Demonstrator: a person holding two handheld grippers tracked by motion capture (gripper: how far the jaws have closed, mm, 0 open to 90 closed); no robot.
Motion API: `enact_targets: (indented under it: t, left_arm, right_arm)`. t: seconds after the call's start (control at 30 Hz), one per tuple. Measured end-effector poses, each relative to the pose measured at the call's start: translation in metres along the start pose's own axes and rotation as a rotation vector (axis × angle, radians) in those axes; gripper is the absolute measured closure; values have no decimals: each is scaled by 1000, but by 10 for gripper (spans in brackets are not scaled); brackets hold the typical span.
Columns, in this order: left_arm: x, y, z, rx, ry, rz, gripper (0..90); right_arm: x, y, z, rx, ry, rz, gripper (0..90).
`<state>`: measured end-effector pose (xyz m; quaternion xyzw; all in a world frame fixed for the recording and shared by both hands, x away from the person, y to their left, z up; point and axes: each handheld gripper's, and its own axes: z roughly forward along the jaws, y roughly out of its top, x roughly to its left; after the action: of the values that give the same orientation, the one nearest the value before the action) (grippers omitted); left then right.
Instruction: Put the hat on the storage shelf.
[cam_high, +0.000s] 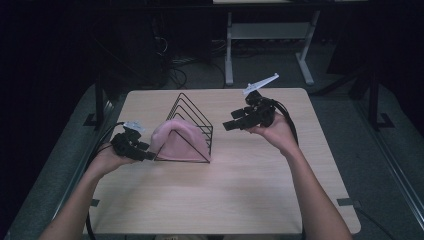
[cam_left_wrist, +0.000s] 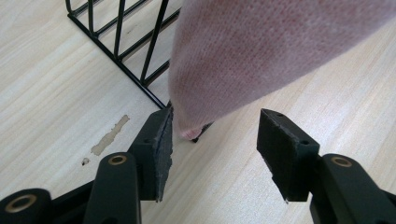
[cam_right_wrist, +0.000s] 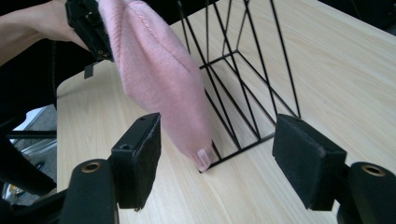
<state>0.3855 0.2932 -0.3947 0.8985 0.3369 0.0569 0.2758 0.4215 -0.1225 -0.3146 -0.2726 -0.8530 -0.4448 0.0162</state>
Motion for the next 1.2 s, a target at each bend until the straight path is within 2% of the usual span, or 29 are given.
enact_targets:
  t: [0.63,1.2]
  left_arm:
    - [-1,-2,-2,-9,10,-11,325]
    - [0,-4,-5,3,16,-12,290]
  right_arm:
    - [-17,-37,-29,-12,-74,80,284]
    - [-28,-73,-46,-24,-117,152,272]
